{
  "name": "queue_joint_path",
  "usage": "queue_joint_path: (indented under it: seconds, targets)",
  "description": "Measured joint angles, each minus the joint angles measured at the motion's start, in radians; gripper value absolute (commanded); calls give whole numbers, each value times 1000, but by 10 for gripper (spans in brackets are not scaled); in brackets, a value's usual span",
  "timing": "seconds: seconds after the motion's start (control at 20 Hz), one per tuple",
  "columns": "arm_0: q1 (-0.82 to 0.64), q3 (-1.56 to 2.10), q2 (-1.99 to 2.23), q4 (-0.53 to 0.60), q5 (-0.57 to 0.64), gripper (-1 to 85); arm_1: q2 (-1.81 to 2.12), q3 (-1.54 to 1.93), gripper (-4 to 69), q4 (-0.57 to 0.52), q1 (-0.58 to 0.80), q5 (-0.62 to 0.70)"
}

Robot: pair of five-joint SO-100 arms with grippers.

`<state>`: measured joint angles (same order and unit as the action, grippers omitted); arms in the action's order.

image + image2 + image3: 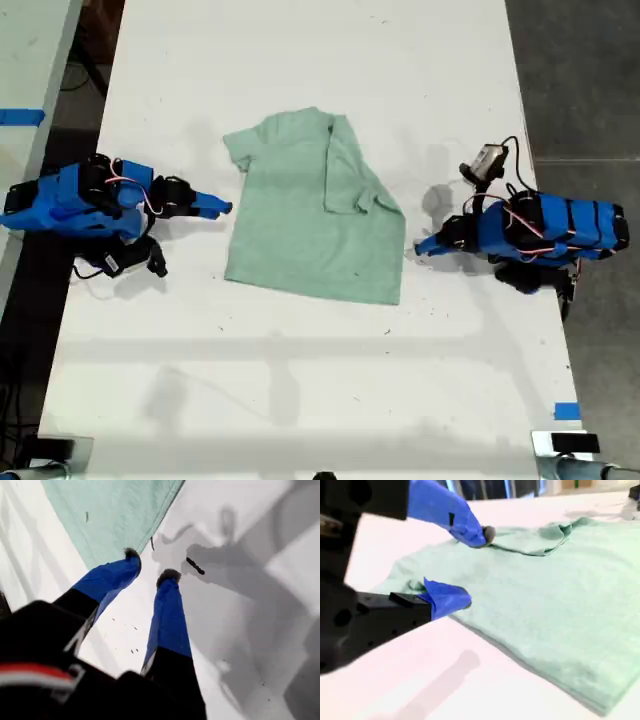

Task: Fold t shirt

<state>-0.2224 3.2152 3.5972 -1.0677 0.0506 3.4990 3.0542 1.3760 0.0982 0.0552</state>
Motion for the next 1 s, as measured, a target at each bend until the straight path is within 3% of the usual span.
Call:
queue_joint_path:
  seconds: [0.15,0.2,0.25,0.35,0.5,0.6,0.7,0.85,1.0]
  targets:
    - [189,-11,0,0,-253,330,0,0,106,0,0,0]
    - [225,-11,0,0,-298,62,0,0,106,0,0,0]
    - [239,-12,0,6,-316,-2,0,0,106,0,0,0]
    - [227,-26,0,6,-272,-2,0,0,106,0,0,0]
    - [164,-127,-14,61,-120,1,0,0,106,0,0,0]
    - [-21,-345,-178,35,43,129,0,0,106,0,0,0]
    - [-275,-655,-548,-35,275,190,0,0,106,0,0,0]
    - [-561,-1089,-1200,-77,586,200,0,0,106,0,0,0]
    - [-681,-1272,-1631,-71,710,203,0,0,106,0,0,0]
